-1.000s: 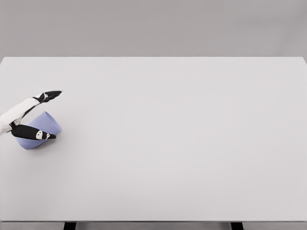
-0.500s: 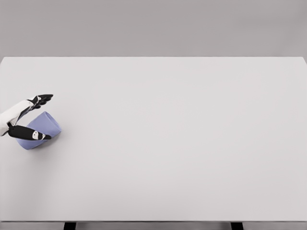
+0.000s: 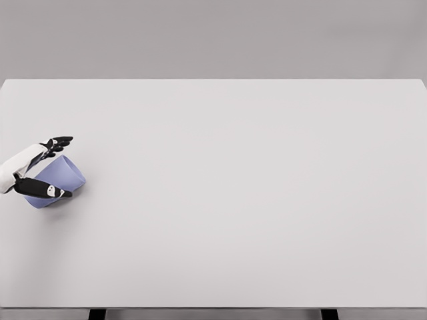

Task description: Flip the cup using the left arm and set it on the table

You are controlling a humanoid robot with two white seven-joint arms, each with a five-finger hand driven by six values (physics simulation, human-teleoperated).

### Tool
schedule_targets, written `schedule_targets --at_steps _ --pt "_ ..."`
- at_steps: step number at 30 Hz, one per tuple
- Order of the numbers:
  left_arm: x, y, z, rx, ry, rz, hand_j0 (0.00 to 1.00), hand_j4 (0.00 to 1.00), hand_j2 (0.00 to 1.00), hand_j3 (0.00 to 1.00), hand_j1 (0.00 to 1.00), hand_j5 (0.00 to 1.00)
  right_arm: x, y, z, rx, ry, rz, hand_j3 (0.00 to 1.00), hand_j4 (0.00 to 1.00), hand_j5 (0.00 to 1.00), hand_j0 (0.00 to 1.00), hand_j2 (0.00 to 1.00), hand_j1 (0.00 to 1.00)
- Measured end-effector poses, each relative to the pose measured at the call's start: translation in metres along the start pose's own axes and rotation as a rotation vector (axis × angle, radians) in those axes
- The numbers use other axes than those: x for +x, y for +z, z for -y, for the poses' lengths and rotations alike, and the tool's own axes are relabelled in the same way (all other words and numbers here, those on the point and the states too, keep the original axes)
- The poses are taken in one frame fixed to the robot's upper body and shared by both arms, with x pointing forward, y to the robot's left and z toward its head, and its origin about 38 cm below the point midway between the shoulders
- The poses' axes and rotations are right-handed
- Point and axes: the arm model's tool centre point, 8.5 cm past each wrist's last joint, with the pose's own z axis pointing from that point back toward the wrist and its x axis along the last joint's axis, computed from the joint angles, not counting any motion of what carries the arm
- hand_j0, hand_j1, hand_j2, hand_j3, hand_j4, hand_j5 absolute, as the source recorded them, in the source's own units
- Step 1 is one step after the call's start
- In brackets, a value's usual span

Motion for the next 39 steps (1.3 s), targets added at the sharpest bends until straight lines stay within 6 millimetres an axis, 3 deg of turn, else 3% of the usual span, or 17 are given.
schedule_targets --at_steps 39 --pt "-0.0046 -0.004 0.0038 0.0 0.01 -0.063 1.0 1.0 1.0 1.0 1.0 1.0 0.0 0.0 0.0 0.0 0.0 0.0 1.0 1.0 1.0 1.0 1.0 1.0"
